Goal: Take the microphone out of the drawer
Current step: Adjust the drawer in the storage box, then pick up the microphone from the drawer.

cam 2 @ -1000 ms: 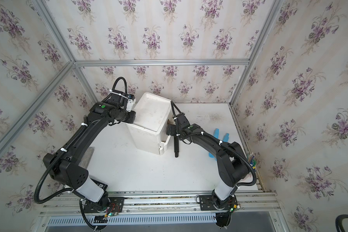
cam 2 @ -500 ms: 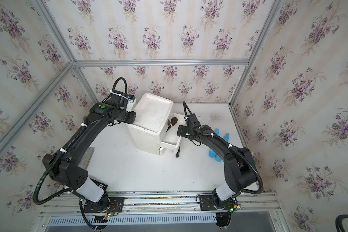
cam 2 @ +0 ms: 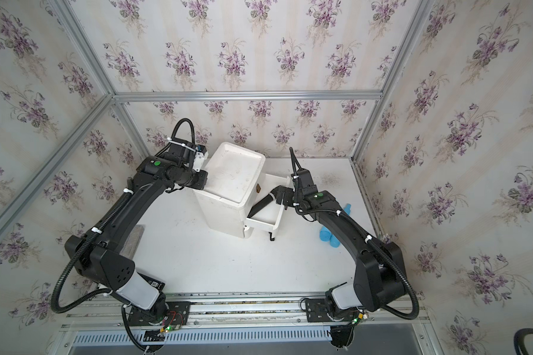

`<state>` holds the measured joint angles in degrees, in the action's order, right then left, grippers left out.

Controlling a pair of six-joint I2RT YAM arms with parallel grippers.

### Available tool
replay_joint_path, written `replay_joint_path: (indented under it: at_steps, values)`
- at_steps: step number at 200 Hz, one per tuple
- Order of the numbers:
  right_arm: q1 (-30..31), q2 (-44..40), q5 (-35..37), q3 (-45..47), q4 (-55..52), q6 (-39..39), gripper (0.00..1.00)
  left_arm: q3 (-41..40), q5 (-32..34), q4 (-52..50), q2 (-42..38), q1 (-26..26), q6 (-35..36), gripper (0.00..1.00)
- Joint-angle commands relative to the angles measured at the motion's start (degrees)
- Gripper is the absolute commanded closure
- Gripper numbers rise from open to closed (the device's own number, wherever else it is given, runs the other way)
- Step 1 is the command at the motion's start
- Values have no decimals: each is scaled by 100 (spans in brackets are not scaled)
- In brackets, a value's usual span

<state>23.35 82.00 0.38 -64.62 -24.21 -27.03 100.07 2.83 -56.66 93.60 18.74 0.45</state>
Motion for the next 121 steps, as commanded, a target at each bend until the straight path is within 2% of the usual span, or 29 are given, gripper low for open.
replay_joint_path:
  at_steps: [1,40,65,75,83,121]
  values:
    - [2,-69,-59,-133,8,98,1,87,-71,-117,-145,69,442,84]
    - [-13,-98,-138,-97,99,170,0,295,155,-117,-366,138,585,74]
    - [-152,-69,-316,-20,167,239,0,510,35,-112,-518,191,738,51]
    - [-236,-125,-391,53,236,250,0,601,-46,-116,-577,285,856,46]
    - [-320,-176,-447,106,273,275,0,649,-89,-111,-632,433,999,36]
    - [-861,-472,-705,395,283,463,0,863,-215,-271,-647,1383,1434,9]
